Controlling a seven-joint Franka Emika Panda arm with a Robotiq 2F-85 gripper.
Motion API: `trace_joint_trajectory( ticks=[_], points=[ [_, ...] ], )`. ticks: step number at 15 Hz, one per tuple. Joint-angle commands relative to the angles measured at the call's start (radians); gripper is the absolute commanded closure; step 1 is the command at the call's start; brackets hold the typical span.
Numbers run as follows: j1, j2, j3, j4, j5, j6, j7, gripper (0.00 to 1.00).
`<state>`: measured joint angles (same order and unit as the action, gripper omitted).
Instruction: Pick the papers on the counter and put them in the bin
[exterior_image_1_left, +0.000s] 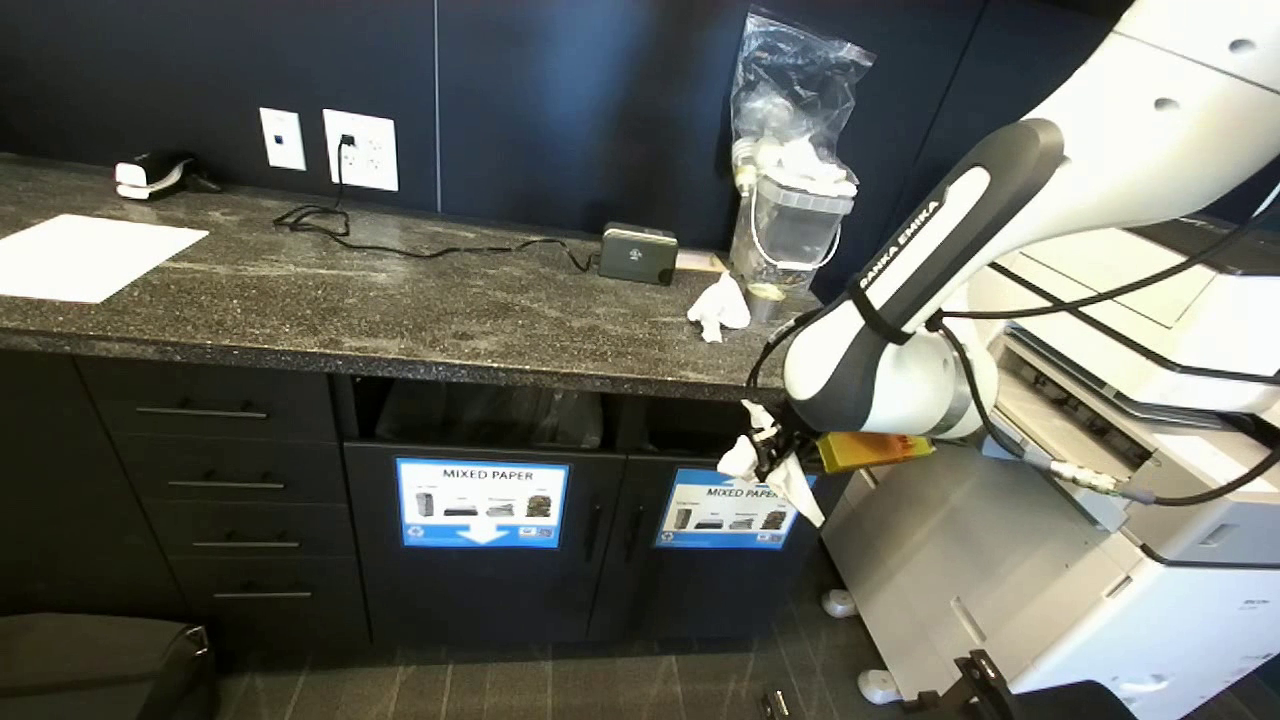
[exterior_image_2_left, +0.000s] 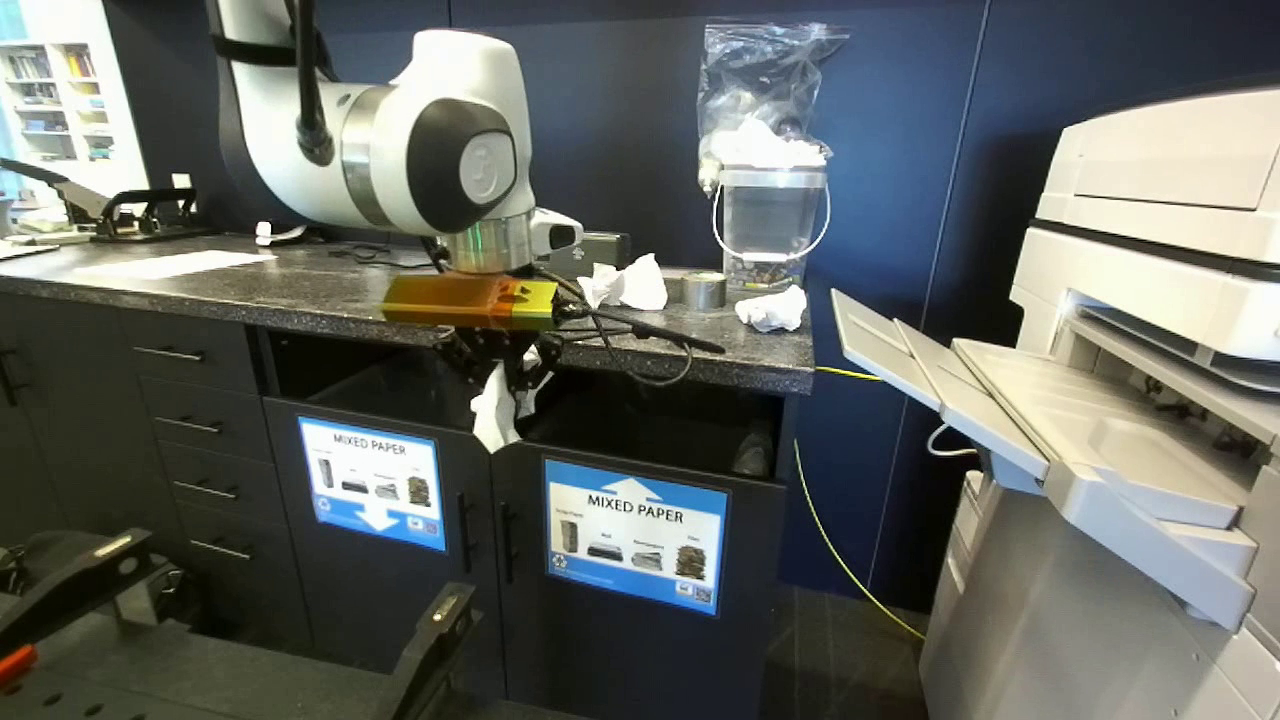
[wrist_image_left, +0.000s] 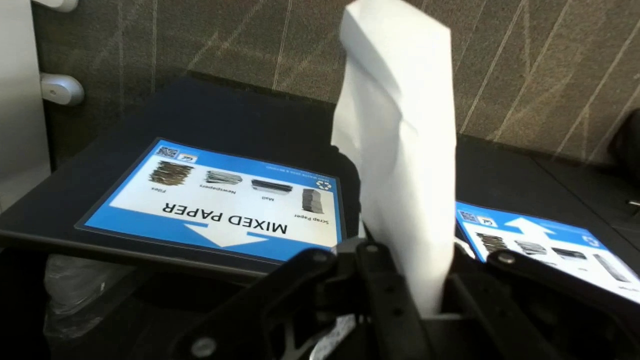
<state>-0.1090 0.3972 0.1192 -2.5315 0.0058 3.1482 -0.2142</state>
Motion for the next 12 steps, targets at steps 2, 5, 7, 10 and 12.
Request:
trace_joint_trajectory(
  ticks=[2, 5, 7, 10, 12],
  points=[
    [-0.074, 0.119, 0.082, -0.002, -0.032, 0.244, 0.063, 0.86],
    [-0.060, 0.210, 0.060, 0.023, -0.079, 0.389, 0.105, 0.86],
    [-0.060, 0.268, 0.050, 0.043, -0.111, 0.474, 0.131, 0.86],
    [-0.063, 0.360, 0.035, 0.079, -0.158, 0.611, 0.166, 0.86],
    [-0.054, 0.427, 0.017, 0.121, -0.169, 0.703, 0.181, 0.86]
  ],
)
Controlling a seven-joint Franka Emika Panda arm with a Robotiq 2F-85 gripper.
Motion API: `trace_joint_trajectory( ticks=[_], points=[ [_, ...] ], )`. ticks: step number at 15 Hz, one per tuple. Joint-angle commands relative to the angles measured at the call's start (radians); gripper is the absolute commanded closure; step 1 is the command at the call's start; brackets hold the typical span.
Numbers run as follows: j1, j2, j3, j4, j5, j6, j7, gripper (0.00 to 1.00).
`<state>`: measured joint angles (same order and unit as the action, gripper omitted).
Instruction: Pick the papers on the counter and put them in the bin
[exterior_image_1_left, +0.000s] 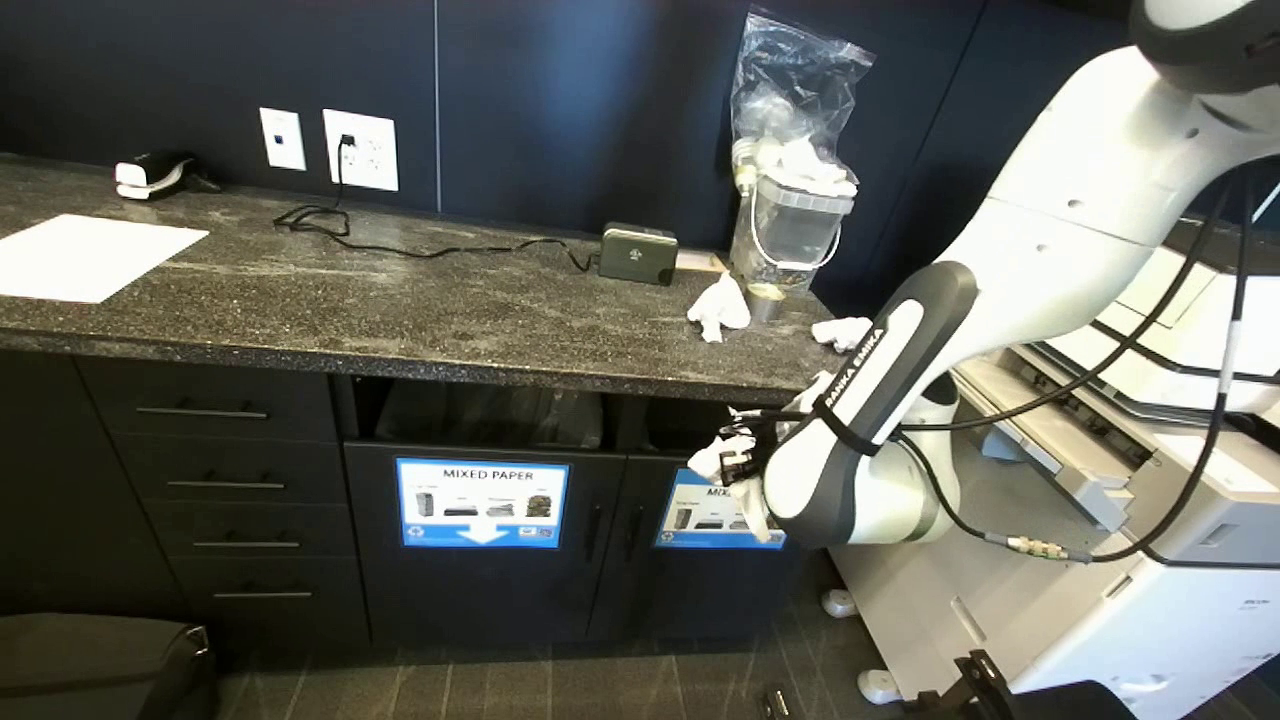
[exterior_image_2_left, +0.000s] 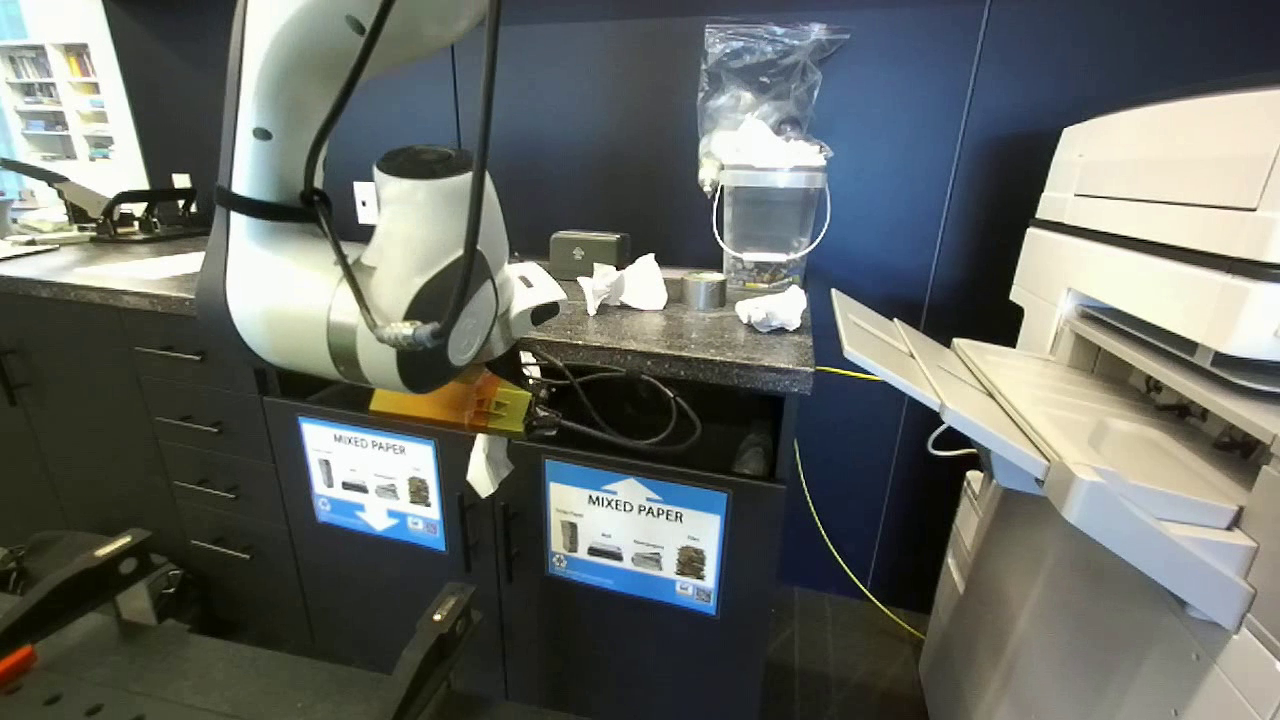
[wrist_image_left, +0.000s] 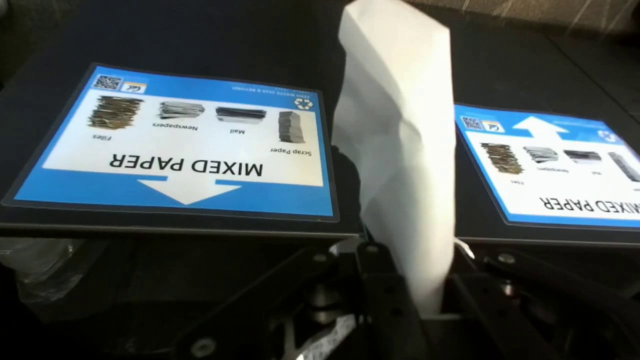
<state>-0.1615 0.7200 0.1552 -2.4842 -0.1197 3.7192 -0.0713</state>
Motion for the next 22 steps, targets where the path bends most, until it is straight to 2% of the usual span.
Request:
trace_joint_trajectory(
  ticks=[1, 3, 9, 22],
  points=[
    [-0.002, 0.134, -0.024, 0.096, -0.052, 0.167, 0.047, 0.86],
    [0.006, 0.199, -0.037, 0.151, -0.057, 0.243, 0.061, 0.86],
    [0.011, 0.395, -0.046, 0.375, -0.045, 0.374, 0.111, 0.86],
    [0.022, 0.750, -0.029, 0.897, 0.042, 0.481, 0.241, 0.87]
  ],
)
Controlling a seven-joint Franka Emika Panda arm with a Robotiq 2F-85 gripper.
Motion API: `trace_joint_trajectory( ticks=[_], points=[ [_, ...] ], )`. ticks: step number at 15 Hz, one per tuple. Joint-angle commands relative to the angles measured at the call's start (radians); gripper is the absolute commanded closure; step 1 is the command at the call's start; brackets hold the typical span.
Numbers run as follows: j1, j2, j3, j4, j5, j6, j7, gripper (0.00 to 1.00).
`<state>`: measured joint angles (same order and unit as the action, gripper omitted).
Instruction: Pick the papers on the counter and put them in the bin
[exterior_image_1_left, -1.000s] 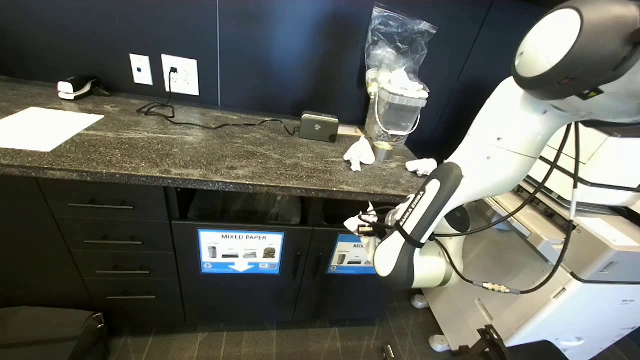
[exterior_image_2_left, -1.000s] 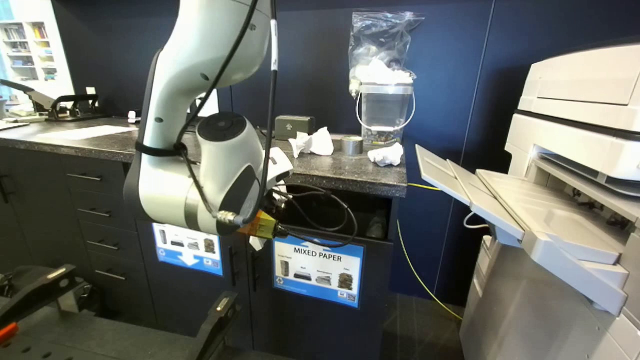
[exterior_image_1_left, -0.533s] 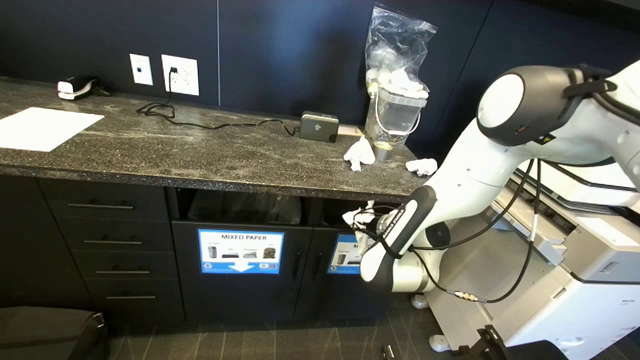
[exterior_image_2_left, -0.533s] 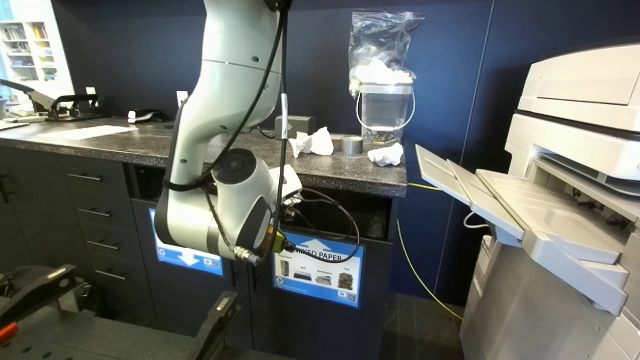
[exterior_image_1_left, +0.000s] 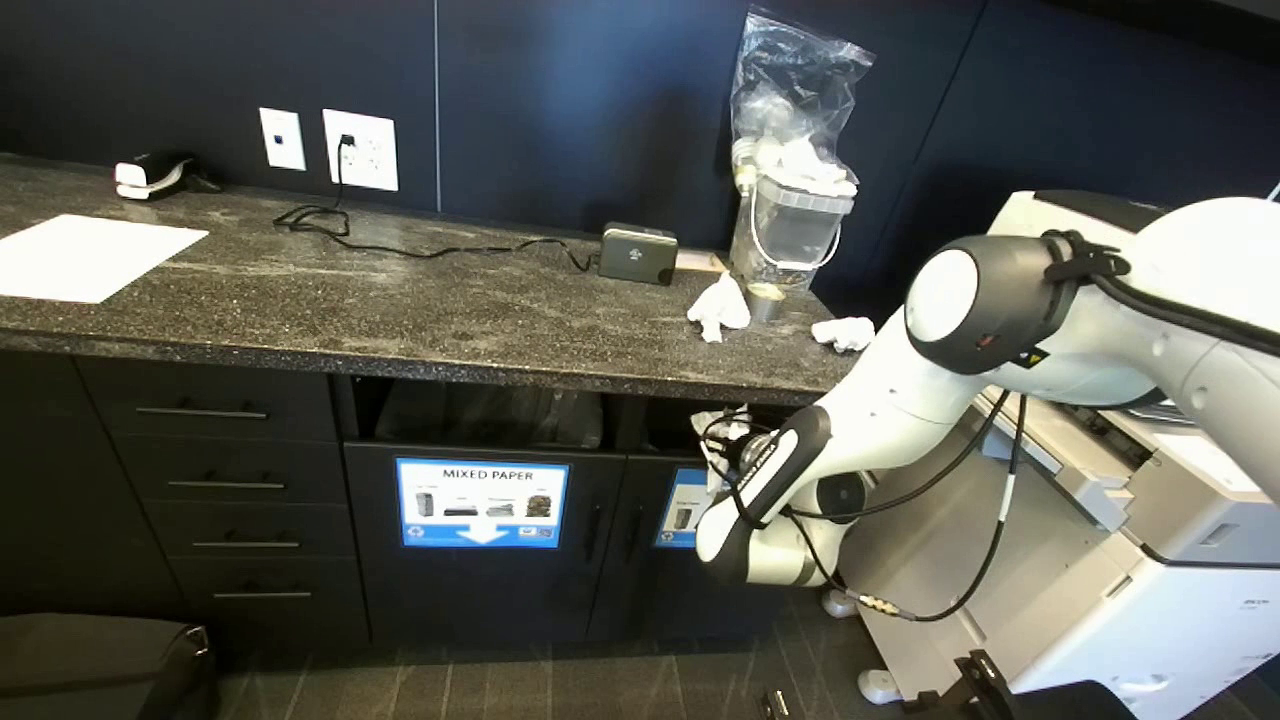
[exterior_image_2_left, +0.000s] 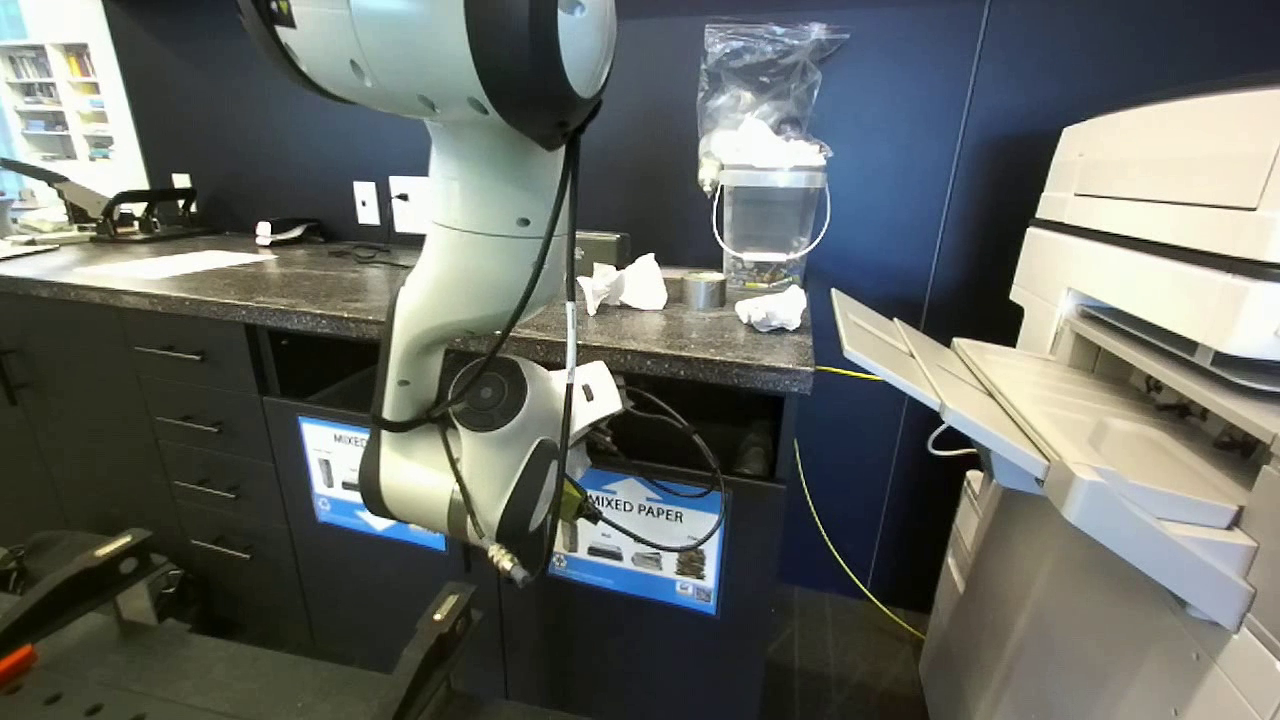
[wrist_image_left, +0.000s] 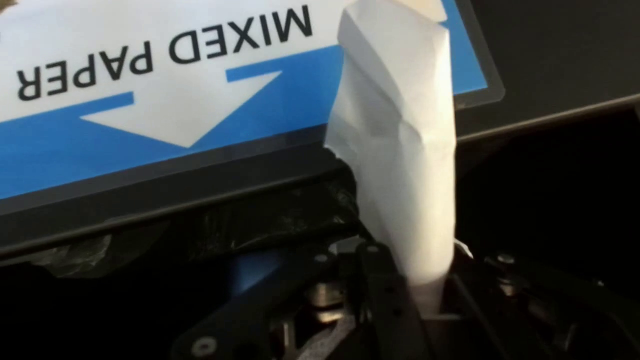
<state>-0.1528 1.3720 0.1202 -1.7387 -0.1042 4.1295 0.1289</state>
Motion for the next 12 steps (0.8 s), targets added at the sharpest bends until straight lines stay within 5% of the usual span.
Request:
trace_joint_trajectory(
  ticks=[1, 5, 6, 12],
  points=[
    [0.018, 0.119, 0.007, 0.190, 0.034, 0.072, 0.047, 0.88],
    [0.046, 0.207, 0.003, 0.348, 0.045, 0.038, 0.048, 0.87],
    [0.047, 0.124, 0.003, 0.249, 0.062, 0.068, 0.044, 0.87],
    [0.110, 0.114, 0.001, 0.322, 0.203, 0.081, 0.005, 0.88]
  ],
)
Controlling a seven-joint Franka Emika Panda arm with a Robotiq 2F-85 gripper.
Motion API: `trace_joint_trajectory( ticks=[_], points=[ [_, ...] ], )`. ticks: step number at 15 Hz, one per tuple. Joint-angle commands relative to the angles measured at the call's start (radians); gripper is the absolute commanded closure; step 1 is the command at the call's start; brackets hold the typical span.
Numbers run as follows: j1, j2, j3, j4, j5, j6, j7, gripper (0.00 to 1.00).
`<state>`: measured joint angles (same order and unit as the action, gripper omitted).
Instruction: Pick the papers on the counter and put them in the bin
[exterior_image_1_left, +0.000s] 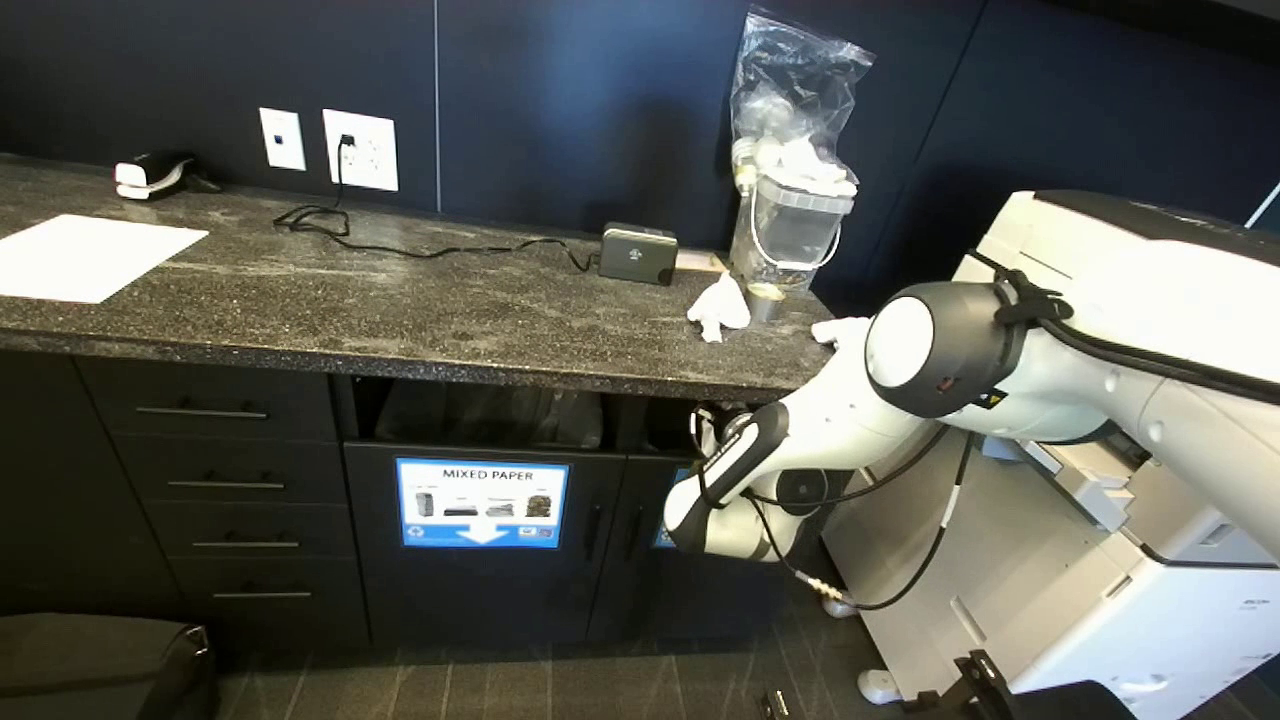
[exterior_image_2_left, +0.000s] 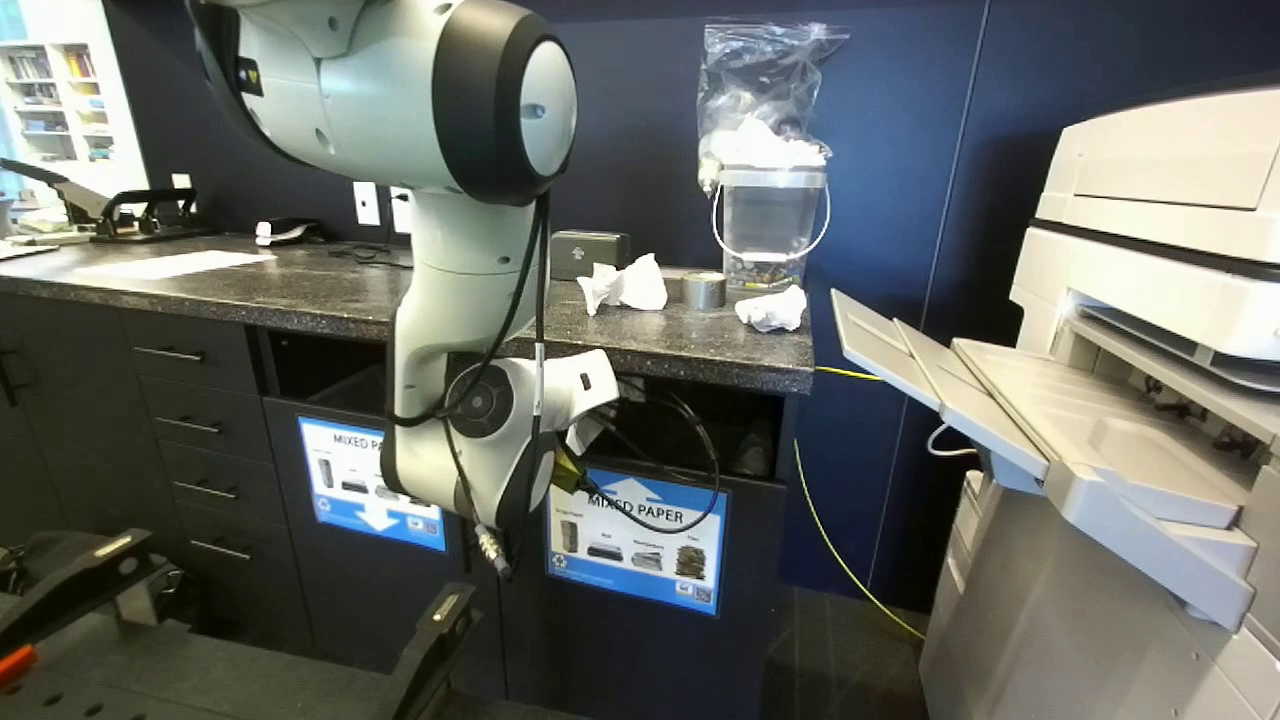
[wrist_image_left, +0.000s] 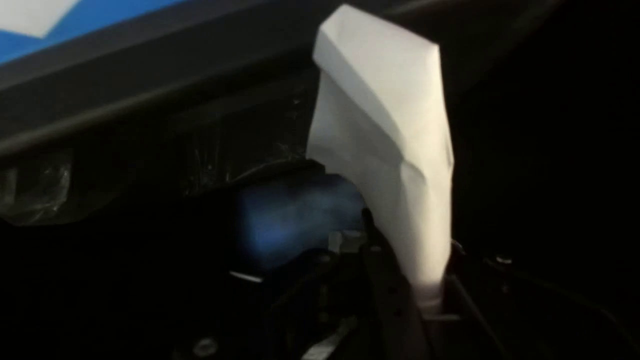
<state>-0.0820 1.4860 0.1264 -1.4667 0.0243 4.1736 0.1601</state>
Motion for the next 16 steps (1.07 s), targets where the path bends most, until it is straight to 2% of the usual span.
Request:
trace_joint_trajectory(
  ticks=[1, 2, 3, 4, 8, 12, 16],
  points=[
    [0.051, -0.001, -0.010, 0.048, 0.095, 0.039, -0.036, 0.88],
    [0.104, -0.001, -0.069, 0.043, 0.137, 0.046, 0.007, 0.87],
    [0.119, -0.001, -0.080, 0.039, 0.156, 0.044, 0.003, 0.88],
    [0.093, -0.001, -0.038, 0.033, 0.158, 0.054, -0.059, 0.88],
    [0.126, -0.001, -0.048, 0.031, 0.211, 0.065, -0.096, 0.88],
    [0.132, 0.000, -0.061, 0.004, 0.156, 0.001, -0.110, 0.87],
    [0.147, 0.002, -0.066, 0.000, 0.172, 0.016, -0.137, 0.88]
  ],
)
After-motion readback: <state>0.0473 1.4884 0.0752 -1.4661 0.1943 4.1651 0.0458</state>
